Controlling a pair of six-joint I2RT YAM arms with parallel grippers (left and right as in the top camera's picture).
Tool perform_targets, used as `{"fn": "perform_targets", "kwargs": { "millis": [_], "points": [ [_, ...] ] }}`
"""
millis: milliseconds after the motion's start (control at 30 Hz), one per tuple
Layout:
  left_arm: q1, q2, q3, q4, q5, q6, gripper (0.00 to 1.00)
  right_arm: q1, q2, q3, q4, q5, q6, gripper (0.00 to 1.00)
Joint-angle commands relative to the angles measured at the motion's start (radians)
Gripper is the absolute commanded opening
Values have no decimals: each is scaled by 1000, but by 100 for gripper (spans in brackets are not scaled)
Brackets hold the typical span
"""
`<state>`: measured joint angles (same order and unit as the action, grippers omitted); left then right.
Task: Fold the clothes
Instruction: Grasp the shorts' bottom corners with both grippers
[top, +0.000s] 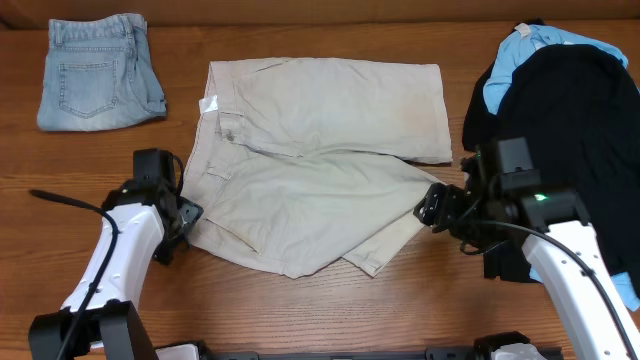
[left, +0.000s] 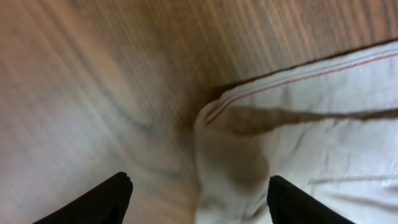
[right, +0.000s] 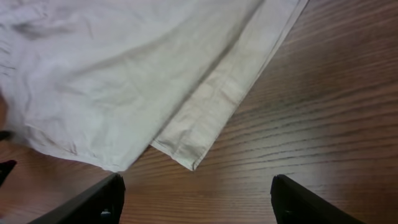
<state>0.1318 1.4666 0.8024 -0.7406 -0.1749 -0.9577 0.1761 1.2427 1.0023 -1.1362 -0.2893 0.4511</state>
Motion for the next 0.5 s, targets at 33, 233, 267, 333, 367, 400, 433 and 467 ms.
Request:
{"fn": "perform_targets", "kwargs": {
  "millis": [33, 233, 267, 333, 367, 400, 433, 467],
  "points": [
    [6, -1, -66, 113, -1, -39, 72, 73, 30, -48, 37, 87, 69, 78],
    [6, 17, -117, 223, -20, -39, 54, 187, 64, -89, 105, 155, 129, 78],
    [6, 22, -119, 231, -21, -39, 50, 201, 70, -94, 116, 158, 139, 78],
    [6, 36, -120, 246, -22, -38, 41, 230, 83, -106, 131, 166, 156, 78],
    [6, 42, -120, 253, -21, -38, 37, 243, 90, -109, 133, 167, 157, 77],
    [6, 45, -120, 257, -21, -38, 30, 254, 97, -111, 134, 167, 157, 77],
    [6, 46, -120, 259, -18, -38, 26, 261, 103, -113, 134, 170, 161, 77],
    [5, 46, -120, 261, -15, -38, 21, 270, 109, -114, 134, 171, 161, 76]
  ]
}}
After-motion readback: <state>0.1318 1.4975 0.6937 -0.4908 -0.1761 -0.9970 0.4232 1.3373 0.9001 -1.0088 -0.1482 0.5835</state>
